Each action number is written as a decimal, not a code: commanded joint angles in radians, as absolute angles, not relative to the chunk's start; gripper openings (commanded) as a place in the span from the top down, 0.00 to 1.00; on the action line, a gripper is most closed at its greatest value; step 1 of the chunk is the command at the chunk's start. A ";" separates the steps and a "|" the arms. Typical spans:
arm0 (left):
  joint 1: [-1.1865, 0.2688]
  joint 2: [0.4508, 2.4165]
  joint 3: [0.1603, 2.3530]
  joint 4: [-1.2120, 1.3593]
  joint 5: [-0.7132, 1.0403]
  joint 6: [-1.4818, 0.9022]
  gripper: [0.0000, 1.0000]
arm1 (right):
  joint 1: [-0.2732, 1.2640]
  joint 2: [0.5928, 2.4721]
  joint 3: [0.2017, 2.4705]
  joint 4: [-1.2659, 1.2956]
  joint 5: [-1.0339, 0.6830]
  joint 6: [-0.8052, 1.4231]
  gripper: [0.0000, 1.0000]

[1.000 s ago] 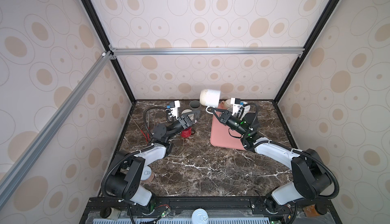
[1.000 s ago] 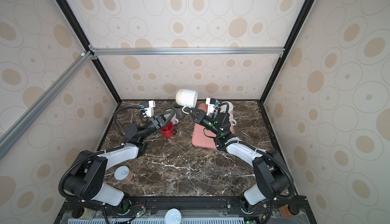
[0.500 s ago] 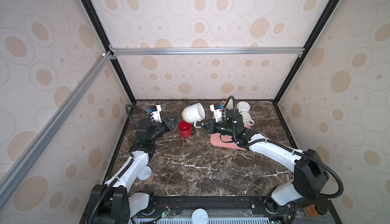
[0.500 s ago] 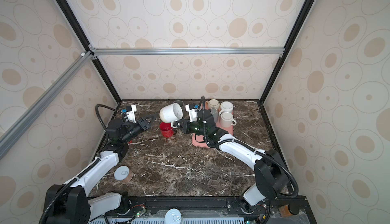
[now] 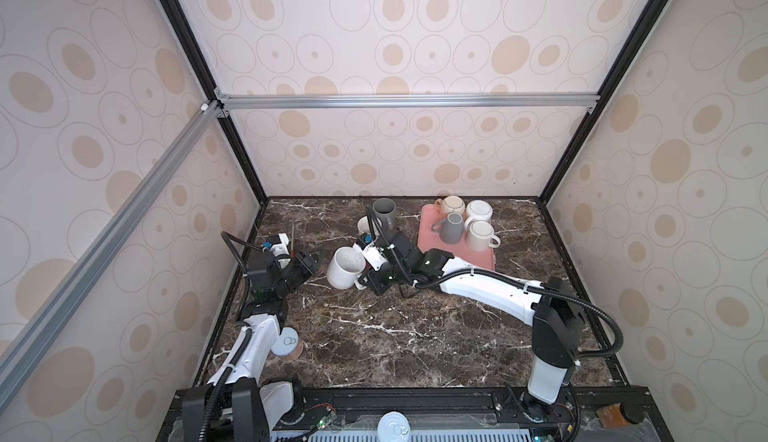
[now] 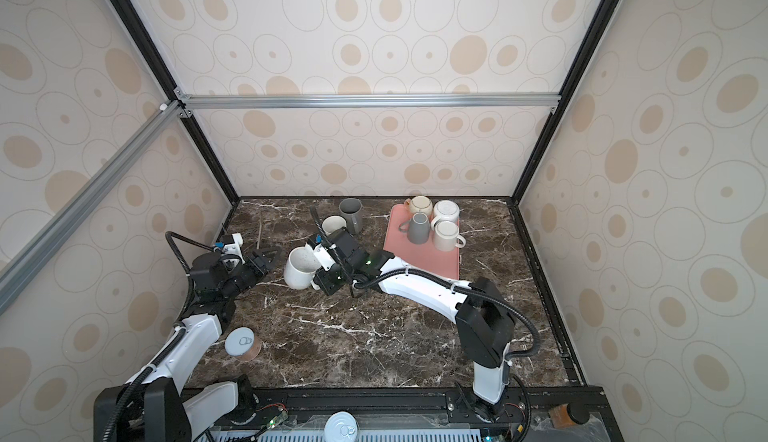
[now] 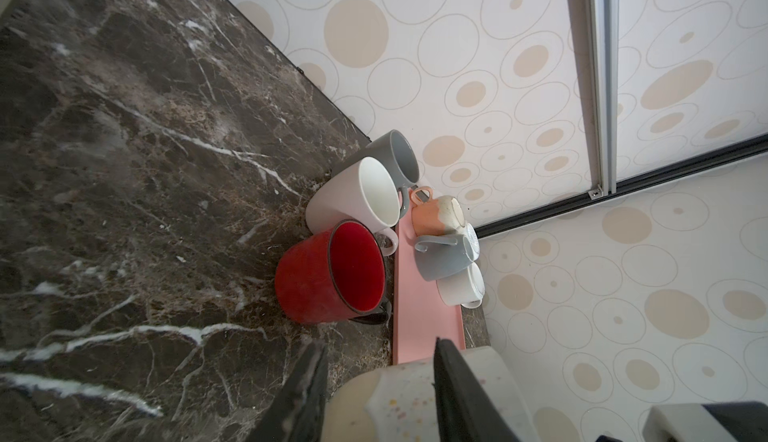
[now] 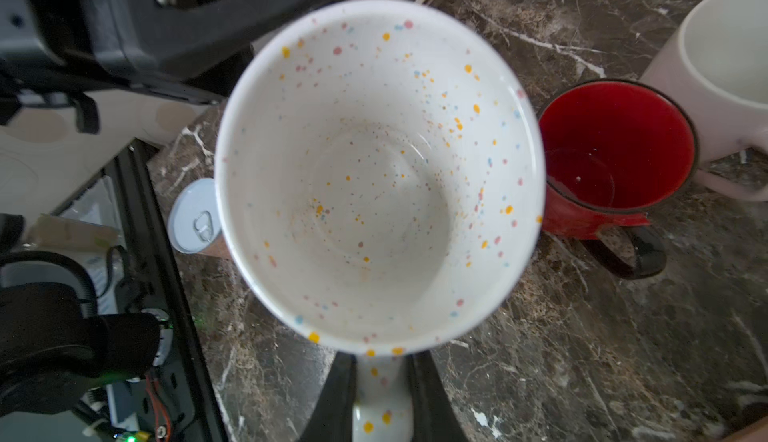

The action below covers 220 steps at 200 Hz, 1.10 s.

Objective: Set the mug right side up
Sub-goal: 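Lower the mug upright beside the red mug with the right gripper while the left withdraws, then release the speckled mug and move the right gripper toward the tray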

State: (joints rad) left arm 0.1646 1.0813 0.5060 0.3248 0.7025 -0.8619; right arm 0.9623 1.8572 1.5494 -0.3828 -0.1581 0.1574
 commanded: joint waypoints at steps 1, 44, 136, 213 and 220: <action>0.185 1.058 0.503 0.325 0.741 -0.827 0.57 | 0.990 1.893 1.662 -0.481 -0.044 0.015 1.00; 0.210 1.063 0.504 0.311 0.763 -0.791 0.56 | 1.009 2.000 1.749 -0.569 0.056 -0.061 1.00; 0.216 1.113 0.466 0.362 0.821 -0.774 0.56 | 1.010 2.155 1.904 -0.678 0.200 -0.202 1.00; 0.216 1.086 0.503 0.225 0.818 -0.691 0.55 | 1.010 2.158 1.879 -0.653 0.307 -0.277 0.69; 0.217 1.085 0.509 0.219 0.819 -0.689 0.55 | 1.010 2.148 1.867 -0.639 0.311 -0.281 0.65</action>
State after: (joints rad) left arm 0.2096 1.0992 0.4610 0.2626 0.7998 -0.7364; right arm 1.0080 2.1761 1.8751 -0.6872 0.2489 -0.2382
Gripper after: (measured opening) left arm 0.445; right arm 0.300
